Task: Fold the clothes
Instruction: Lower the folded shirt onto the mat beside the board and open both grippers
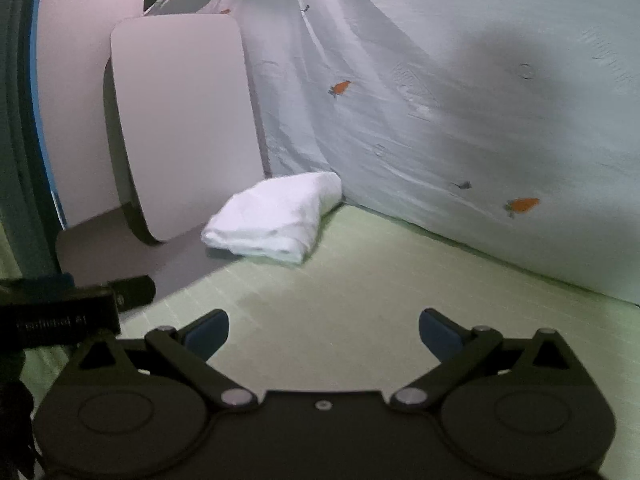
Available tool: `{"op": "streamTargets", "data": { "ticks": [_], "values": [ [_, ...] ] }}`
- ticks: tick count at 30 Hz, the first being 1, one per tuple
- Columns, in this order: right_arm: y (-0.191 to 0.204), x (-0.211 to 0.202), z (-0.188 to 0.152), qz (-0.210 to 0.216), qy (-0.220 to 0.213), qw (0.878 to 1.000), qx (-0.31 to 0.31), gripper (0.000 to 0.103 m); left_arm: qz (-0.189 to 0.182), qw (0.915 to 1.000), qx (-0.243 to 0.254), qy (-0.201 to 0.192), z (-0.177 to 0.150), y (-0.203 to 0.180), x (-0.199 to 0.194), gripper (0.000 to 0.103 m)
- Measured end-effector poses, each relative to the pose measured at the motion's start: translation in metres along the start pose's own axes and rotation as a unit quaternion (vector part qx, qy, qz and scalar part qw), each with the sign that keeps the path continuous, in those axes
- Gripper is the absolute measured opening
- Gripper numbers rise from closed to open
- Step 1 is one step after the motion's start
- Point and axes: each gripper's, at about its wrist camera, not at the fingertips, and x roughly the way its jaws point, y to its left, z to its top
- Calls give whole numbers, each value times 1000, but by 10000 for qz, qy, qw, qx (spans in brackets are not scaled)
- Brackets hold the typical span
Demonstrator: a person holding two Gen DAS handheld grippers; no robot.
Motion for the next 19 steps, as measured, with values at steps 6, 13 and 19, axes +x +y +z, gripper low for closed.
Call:
{"op": "streamTargets", "data": {
  "ticks": [6, 13, 19],
  "values": [
    [-17, -30, -28, -151, 97, 9998, 96, 103, -117, 9998, 53, 134, -17, -18, -19, 103],
    [-25, -48, -38, -273, 43, 9994, 195, 103, -151, 9998, 121, 60, -21, -25, -33, 103],
    [-24, -57, -38, -300, -21, 9994, 172, 103, -220, 9996, 192, 6, -20, -28, -40, 103]
  ]
}}
